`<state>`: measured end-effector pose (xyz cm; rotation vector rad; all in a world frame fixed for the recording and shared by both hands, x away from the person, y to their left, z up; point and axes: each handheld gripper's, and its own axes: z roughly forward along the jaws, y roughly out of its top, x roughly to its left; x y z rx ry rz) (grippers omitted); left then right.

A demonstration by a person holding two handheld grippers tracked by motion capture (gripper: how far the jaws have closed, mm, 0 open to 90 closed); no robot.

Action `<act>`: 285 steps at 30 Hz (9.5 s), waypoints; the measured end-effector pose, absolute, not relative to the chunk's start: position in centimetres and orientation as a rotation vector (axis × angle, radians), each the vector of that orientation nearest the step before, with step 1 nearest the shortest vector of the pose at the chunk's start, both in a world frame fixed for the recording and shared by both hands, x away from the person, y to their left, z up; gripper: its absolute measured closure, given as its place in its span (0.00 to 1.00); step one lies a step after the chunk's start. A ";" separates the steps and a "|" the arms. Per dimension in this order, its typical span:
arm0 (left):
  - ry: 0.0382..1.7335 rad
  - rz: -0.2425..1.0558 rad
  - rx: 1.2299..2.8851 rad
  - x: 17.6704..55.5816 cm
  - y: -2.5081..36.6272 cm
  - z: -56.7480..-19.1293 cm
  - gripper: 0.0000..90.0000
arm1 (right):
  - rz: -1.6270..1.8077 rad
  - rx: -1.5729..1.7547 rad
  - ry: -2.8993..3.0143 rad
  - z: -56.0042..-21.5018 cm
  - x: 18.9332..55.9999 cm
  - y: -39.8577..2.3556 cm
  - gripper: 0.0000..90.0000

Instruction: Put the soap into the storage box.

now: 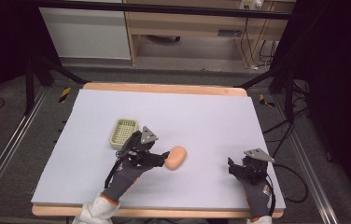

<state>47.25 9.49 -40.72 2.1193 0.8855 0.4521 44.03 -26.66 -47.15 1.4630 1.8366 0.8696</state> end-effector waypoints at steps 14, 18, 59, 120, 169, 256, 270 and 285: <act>0.852 0.424 2.186 47.8 6.9 -41.9 0.19 | 0.871 1.468 1.836 -47.2 44.1 -26.7 0.16; 0.842 0.419 2.209 48.0 6.4 -42.2 0.19 | 0.871 1.471 1.836 -47.2 44.1 -26.6 0.16; 0.872 0.340 2.313 49.8 3.3 -45.9 0.22 | 0.868 1.472 1.845 -47.3 44.2 -26.6 0.15; 0.912 0.351 2.255 48.9 6.5 -43.1 0.35 | 0.861 1.485 1.838 -47.3 44.2 -26.5 0.15; 1.140 0.458 2.087 51.7 15.2 -40.9 0.35 | 0.868 1.467 1.845 -47.2 44.2 -26.3 0.14; 1.399 0.520 2.042 56.8 19.6 -44.5 0.35 | 0.854 1.468 1.843 -47.3 44.3 -26.1 0.14; 1.408 0.514 2.038 56.8 19.7 -44.7 0.35 | 0.852 1.467 1.843 -47.3 44.3 -26.1 0.13; 1.408 0.491 2.015 56.8 20.0 -44.4 0.32 | 0.850 1.468 1.841 -47.3 44.3 -26.1 0.13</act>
